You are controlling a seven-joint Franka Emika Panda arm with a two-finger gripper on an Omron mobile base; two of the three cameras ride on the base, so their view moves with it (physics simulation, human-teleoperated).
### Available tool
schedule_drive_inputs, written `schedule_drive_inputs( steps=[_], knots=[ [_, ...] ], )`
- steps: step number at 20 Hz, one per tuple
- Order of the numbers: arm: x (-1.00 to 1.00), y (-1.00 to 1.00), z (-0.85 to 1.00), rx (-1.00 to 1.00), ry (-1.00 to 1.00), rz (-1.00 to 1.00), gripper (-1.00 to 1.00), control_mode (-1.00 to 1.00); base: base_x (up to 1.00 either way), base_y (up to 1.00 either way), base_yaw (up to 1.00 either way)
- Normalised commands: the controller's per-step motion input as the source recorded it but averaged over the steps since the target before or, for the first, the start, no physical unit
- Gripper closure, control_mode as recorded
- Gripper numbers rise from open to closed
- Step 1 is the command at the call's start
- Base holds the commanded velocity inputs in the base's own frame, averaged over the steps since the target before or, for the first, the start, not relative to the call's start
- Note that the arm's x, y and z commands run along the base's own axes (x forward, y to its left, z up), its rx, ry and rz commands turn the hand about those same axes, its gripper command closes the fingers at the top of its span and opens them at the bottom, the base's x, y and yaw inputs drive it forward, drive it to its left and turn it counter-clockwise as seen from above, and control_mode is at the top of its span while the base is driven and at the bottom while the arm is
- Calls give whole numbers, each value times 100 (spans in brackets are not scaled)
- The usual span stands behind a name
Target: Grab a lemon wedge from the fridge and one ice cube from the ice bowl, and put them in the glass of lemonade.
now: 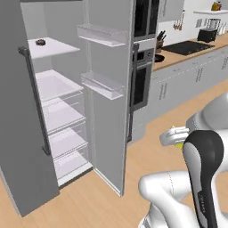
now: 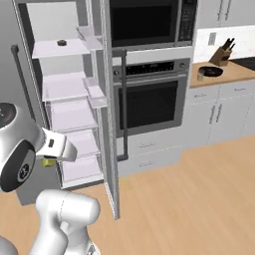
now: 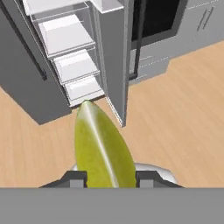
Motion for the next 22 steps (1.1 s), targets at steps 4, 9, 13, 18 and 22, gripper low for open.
schedule_drive_inputs(
  steps=[4,9,13,18,22],
  knots=[
    [0,0,0,0,0,0,100,100,5,-83,-38],
    [0,0,0,0,0,0,100,100,84,-44,-22],
    [0,0,0,0,0,0,100,100,100,-24,-13],
    [0,0,0,0,0,0,100,100,100,-50,-1],
    [0,0,0,0,0,0,100,100,100,-60,0]
  ],
)
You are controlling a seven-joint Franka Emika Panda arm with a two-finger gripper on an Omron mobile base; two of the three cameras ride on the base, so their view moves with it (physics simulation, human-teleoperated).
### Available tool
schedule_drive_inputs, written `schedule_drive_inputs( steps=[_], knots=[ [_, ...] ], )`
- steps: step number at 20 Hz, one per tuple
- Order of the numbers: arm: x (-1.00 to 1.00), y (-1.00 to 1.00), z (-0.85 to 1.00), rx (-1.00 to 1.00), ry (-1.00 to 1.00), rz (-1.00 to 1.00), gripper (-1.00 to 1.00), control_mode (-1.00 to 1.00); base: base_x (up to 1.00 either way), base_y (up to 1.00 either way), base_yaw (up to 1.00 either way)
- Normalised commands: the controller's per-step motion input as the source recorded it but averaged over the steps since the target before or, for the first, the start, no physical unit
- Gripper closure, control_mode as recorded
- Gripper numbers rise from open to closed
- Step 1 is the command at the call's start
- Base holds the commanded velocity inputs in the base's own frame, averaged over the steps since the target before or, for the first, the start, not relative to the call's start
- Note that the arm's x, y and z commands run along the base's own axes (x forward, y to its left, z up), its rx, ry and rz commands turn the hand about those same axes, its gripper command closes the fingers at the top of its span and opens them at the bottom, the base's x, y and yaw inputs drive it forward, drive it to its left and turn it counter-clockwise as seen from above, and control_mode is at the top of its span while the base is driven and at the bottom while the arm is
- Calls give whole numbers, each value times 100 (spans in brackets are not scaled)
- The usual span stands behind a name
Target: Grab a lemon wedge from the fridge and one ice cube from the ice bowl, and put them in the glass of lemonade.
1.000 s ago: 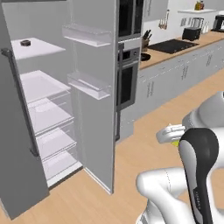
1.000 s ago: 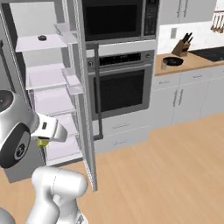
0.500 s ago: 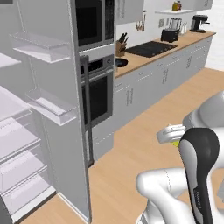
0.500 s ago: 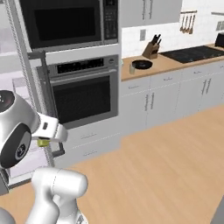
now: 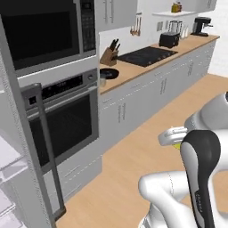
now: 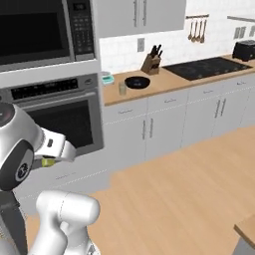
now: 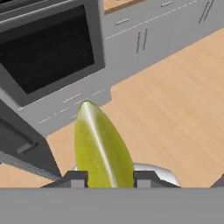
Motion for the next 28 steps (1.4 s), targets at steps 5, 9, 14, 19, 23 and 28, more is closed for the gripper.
schedule_drive_inputs(
  steps=[5,9,14,19,23,28],
  knots=[
    [0,0,0,0,0,0,100,100,100,-13,-2],
    [0,0,0,0,0,0,100,100,100,-2,0],
    [0,0,0,0,0,0,100,100,100,-63,14],
    [0,0,0,0,0,0,100,100,87,-83,31],
    [0,0,0,0,0,0,100,100,84,-72,44],
    [0,0,0,0,0,0,100,100,96,-65,56]
  ],
)
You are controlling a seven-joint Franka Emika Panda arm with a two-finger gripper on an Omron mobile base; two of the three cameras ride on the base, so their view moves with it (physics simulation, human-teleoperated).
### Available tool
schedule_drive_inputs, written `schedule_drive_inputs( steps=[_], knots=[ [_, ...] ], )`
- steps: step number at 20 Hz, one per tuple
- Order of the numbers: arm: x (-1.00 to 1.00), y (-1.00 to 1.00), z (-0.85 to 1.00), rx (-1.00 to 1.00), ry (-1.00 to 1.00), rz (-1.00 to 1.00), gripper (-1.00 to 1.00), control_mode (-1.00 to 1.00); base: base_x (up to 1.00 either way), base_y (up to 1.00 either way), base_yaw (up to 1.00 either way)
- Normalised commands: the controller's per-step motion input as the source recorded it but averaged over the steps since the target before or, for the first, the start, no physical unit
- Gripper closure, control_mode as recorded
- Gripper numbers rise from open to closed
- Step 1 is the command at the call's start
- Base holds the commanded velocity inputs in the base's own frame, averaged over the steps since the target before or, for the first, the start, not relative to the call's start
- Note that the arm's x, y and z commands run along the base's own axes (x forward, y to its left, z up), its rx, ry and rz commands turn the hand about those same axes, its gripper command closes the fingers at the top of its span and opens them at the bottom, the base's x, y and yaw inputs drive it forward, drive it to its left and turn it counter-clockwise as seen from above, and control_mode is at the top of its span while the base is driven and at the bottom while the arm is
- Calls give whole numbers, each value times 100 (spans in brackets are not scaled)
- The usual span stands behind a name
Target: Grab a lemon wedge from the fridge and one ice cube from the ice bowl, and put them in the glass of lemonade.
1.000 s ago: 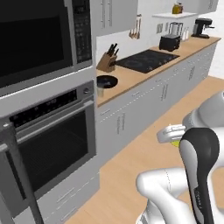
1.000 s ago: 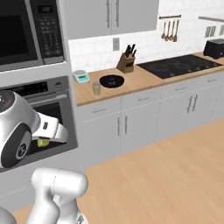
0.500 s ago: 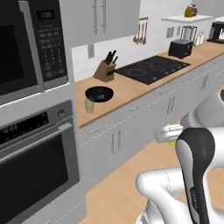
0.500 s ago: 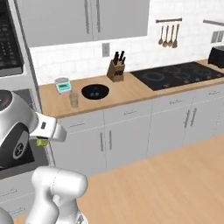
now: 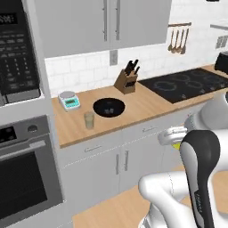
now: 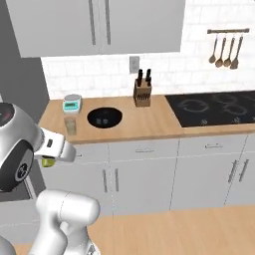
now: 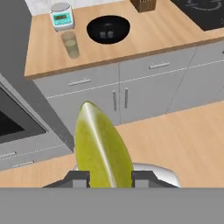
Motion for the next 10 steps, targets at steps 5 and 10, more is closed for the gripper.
schedule_drive_inputs(
  steps=[5,10],
  knots=[
    [0,0,0,0,0,0,100,100,58,-50,47],
    [0,0,0,0,0,0,100,100,45,-10,27]
  ],
)
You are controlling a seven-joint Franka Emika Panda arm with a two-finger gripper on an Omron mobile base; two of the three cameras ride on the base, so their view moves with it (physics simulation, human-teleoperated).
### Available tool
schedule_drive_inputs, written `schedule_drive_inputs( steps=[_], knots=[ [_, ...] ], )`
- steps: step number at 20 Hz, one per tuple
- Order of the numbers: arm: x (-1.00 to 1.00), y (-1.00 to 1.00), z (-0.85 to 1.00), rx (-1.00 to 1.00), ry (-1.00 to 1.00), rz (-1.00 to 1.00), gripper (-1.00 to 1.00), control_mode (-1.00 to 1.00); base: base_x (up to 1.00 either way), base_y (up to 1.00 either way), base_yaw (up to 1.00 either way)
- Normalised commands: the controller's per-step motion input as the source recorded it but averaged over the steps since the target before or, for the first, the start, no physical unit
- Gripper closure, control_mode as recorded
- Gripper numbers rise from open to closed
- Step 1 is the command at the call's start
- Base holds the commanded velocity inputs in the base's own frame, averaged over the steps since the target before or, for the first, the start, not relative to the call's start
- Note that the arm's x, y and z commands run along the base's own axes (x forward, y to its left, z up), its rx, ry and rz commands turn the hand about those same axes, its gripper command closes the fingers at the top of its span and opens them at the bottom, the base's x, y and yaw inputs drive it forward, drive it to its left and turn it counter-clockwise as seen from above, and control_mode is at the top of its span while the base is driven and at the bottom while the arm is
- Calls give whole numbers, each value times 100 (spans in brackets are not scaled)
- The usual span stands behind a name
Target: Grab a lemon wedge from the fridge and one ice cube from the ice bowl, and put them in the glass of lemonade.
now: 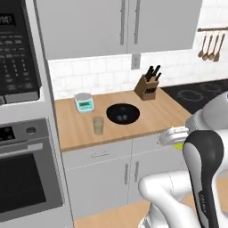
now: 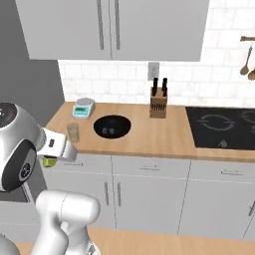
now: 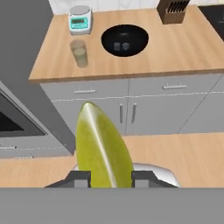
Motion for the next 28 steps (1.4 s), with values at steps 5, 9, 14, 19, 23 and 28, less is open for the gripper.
schedule_drive_inputs(
  steps=[5,9,14,19,23,28],
  knots=[
    [0,0,0,0,0,0,100,100,88,-6,21],
    [0,0,0,0,0,0,100,100,49,-30,18],
    [0,0,0,0,0,0,100,100,51,-29,15],
    [0,0,0,0,0,0,100,100,22,-43,1],
    [0,0,0,0,0,0,100,100,48,-30,0],
    [0,0,0,0,0,0,100,100,69,-12,0]
  ],
)
